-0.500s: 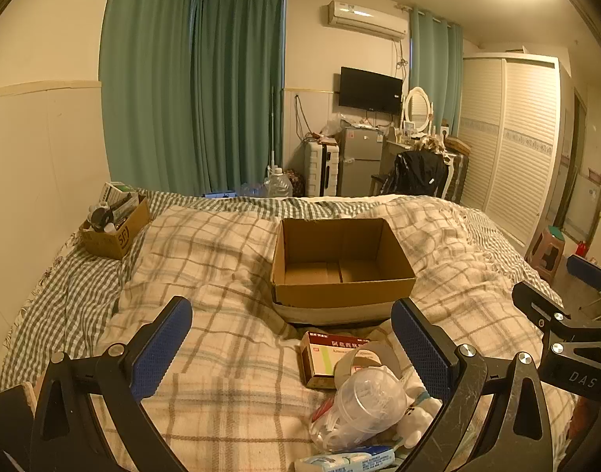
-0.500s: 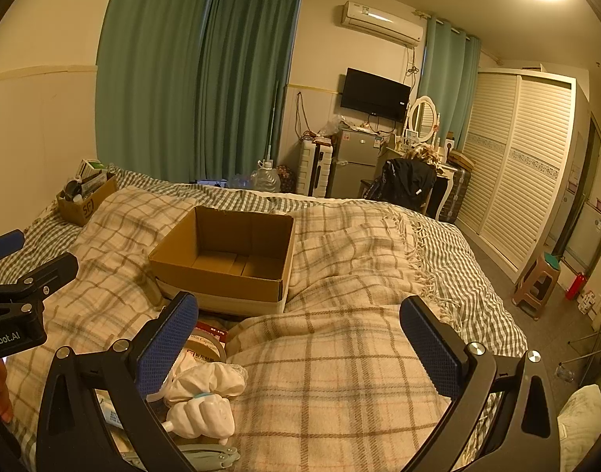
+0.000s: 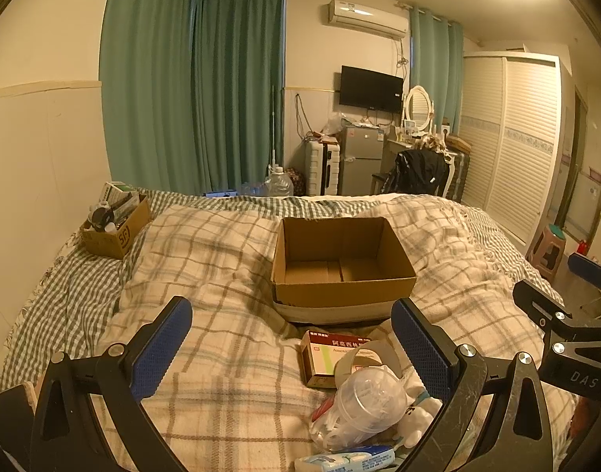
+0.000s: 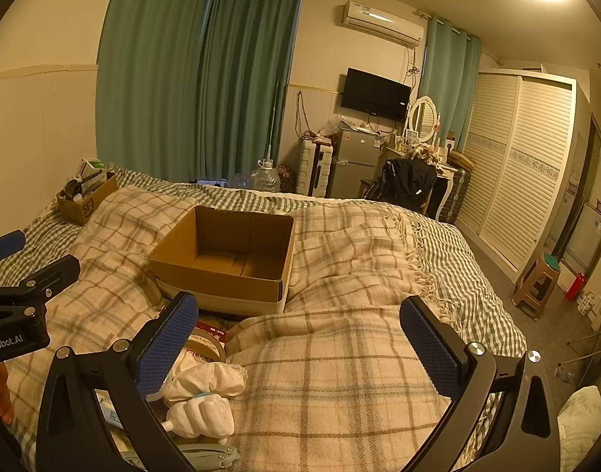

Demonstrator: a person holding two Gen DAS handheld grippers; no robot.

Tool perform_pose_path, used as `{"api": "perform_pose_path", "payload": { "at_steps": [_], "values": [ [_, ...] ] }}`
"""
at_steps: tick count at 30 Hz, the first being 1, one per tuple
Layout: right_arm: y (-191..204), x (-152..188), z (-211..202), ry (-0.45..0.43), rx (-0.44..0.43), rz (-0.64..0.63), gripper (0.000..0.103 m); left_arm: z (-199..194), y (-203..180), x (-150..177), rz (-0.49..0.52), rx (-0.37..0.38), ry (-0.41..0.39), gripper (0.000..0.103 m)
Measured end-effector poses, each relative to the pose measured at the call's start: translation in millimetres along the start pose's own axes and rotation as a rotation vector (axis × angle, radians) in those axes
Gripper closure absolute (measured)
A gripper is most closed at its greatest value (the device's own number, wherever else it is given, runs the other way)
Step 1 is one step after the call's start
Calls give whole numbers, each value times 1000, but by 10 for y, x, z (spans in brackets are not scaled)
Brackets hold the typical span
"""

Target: Organize objects

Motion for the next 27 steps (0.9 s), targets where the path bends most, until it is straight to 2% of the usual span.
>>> {"api": "perform_pose_path", "payload": {
  "at_steps": [13, 27],
  "values": [
    [36, -28, -11, -4, -5, -11, 0, -14, 30, -20, -2, -6, 1, 0],
    [-43, -77, -235, -27, 21, -28, 0, -115, -28, -24, 13, 7, 9, 0]
  ]
}}
Point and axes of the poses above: each gripper's, at about its wrist camera, not at the fingertips, and z roughly the way its jaws point, y to its left, x to its underside, the point moved 3 cm from there along z, roughly the way its jaws point, and after that the axes turned 4 degrees about -y, right-handed, at the moved point
